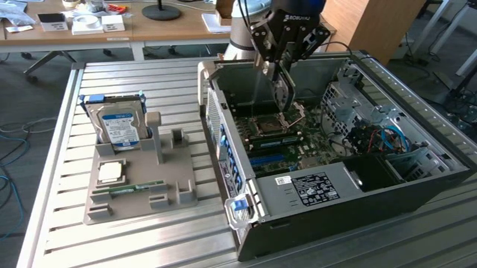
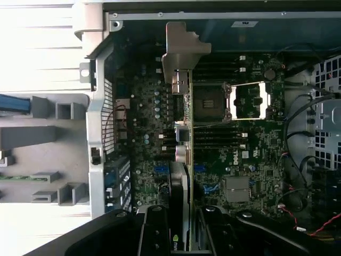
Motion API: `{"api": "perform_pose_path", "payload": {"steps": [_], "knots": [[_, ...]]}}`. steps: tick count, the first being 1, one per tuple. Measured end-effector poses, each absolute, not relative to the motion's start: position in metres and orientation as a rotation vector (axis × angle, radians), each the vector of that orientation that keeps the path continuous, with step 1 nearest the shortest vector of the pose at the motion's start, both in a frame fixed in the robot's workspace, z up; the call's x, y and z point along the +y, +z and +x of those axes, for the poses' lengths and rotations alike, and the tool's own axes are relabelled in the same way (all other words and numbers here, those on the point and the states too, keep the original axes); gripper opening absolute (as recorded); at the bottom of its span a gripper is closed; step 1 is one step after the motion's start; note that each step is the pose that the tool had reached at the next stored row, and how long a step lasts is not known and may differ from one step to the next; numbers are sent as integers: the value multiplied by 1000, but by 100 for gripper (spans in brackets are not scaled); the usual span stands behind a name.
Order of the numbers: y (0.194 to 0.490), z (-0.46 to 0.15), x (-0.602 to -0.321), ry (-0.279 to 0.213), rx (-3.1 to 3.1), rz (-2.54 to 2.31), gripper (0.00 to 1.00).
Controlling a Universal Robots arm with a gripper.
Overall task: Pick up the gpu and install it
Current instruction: 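Pick up the gpu and move the gpu toward the slot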
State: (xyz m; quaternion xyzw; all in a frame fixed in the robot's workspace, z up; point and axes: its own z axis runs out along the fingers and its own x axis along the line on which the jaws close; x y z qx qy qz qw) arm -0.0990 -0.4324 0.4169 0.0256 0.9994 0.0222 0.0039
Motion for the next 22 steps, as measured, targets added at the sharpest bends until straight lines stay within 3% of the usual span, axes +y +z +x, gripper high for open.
{"api": "perform_pose_path", "payload": {"steps": [22], "knots": [[417,-39,-431,70,3132,80,27]]}}
